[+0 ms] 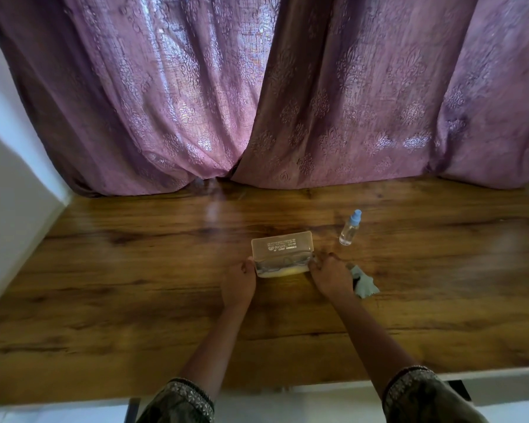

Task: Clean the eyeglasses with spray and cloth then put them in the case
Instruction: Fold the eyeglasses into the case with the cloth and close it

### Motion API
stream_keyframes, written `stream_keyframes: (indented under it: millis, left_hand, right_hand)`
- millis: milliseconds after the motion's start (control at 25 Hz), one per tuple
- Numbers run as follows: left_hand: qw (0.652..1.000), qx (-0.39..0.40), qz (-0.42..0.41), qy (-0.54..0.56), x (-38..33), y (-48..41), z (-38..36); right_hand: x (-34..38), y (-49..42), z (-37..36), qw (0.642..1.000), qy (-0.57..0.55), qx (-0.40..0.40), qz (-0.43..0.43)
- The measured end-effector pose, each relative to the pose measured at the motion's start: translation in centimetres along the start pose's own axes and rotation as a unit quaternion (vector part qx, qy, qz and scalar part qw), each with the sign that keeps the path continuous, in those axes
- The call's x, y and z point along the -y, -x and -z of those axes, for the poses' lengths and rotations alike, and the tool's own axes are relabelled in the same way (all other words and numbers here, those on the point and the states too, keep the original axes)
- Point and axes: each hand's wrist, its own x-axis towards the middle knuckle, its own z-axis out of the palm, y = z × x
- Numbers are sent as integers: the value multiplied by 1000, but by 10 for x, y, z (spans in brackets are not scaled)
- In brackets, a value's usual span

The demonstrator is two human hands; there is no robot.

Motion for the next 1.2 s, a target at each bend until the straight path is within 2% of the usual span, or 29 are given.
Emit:
stream_keyframes:
  millis: [360, 440, 600, 800, 1000, 1120, 1200]
  left_hand:
    - [999, -2, 3, -46, -7, -4, 2]
    - [998, -37, -22, -44, -10, -2, 4]
    - [990, -88, -110, -9, -28, 4, 3]
    - [985, -63, -160, 1, -51, 7, -12]
    - [986, -31, -166, -8, -63, 13, -27]
    - [984, -23, -175, -23, -69, 16, -30]
    - [983, -20, -180, -23, -70, 16, -33]
  right_hand:
    - [1, -11, 0, 999, -8, 6, -39]
    - [-1, -9, 2, 998, -26, -27, -44]
    - [-16, 0, 13, 985, -55, -144, -80]
    - [-50, 20, 14, 967, -71, -223, -97]
    - [-77, 37, 5, 963, -60, -226, -132]
    - [-90, 36, 4, 958, -50, -182, -214]
    - [-91, 34, 7, 958, -43, -162, -232]
